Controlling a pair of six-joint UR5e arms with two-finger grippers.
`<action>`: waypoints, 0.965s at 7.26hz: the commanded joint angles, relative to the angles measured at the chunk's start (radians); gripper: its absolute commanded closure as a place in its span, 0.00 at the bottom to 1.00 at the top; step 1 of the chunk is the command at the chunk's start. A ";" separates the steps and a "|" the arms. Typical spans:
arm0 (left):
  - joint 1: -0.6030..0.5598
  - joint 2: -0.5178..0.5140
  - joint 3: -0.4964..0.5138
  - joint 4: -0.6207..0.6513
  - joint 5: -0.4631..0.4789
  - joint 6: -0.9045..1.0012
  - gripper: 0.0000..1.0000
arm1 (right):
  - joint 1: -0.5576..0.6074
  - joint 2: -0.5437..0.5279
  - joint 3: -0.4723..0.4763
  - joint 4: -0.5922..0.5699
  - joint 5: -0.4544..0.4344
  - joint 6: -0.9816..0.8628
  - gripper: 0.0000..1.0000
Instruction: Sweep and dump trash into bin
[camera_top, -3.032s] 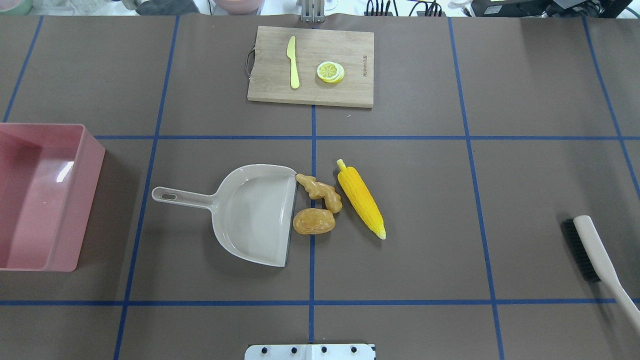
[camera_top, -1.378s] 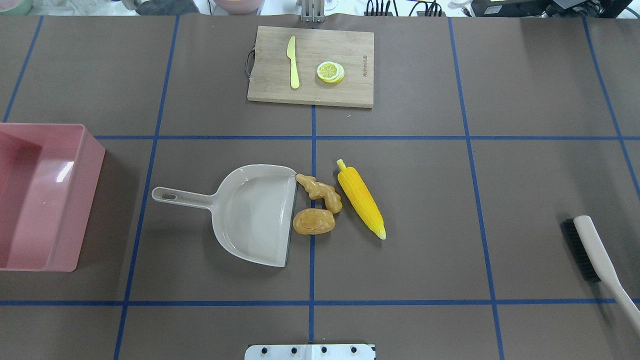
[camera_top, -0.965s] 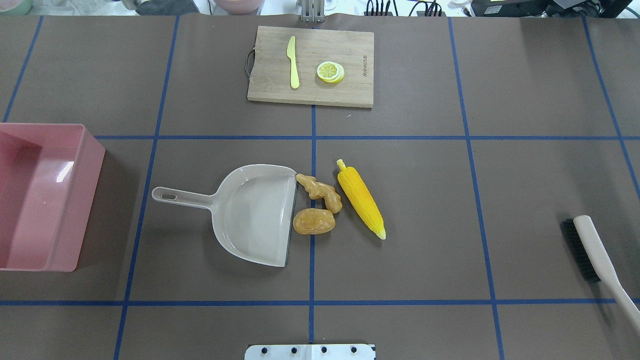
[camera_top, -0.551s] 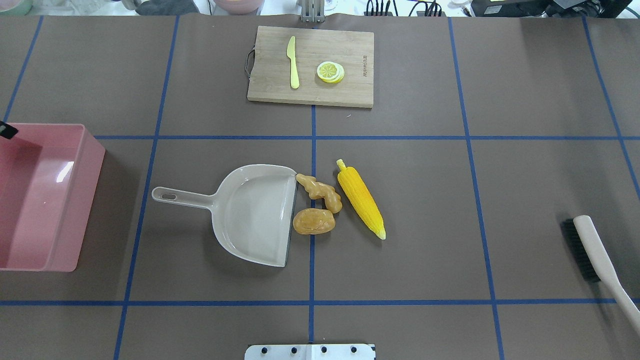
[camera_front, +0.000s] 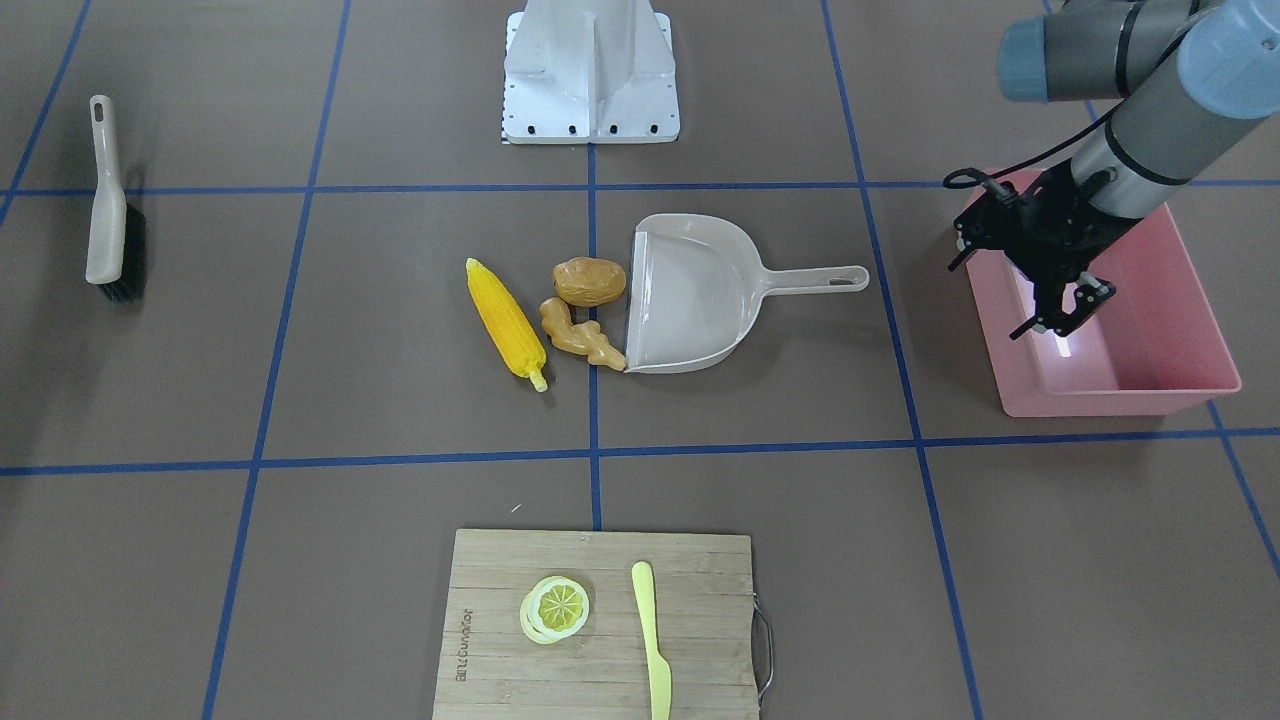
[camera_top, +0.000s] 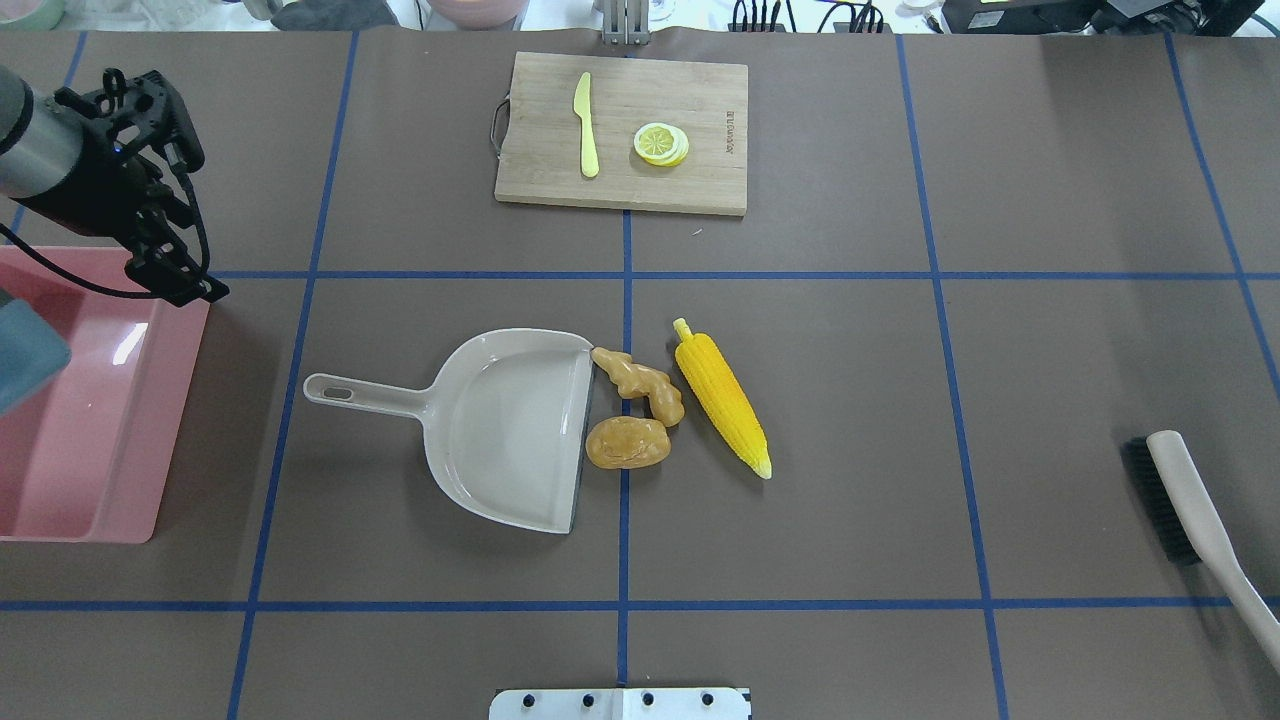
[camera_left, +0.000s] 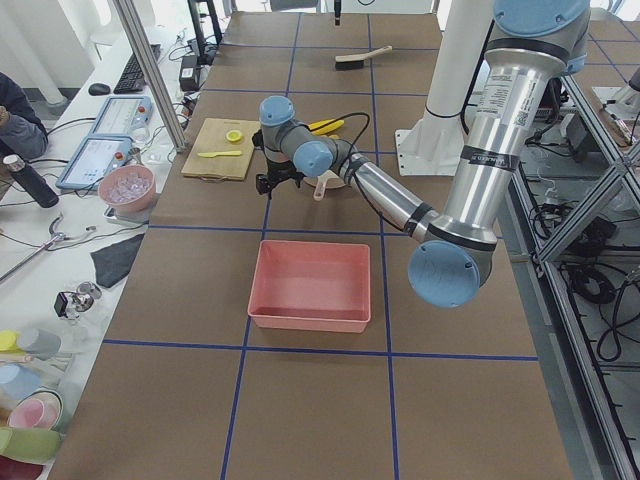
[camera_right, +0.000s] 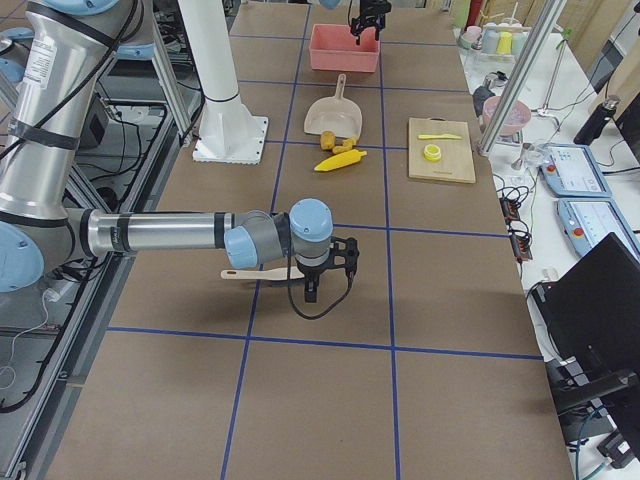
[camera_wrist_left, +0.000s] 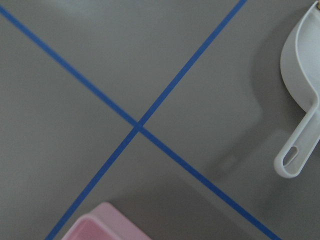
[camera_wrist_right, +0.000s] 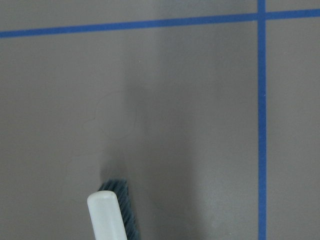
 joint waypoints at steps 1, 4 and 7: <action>0.057 -0.010 -0.006 -0.022 0.003 0.138 0.01 | -0.208 -0.095 0.137 0.146 -0.160 0.215 0.00; 0.194 -0.001 0.003 -0.177 0.008 0.145 0.01 | -0.370 -0.156 0.176 0.258 -0.300 0.288 0.00; 0.234 -0.010 0.006 -0.188 0.003 0.143 0.01 | -0.526 -0.187 0.173 0.365 -0.338 0.485 0.00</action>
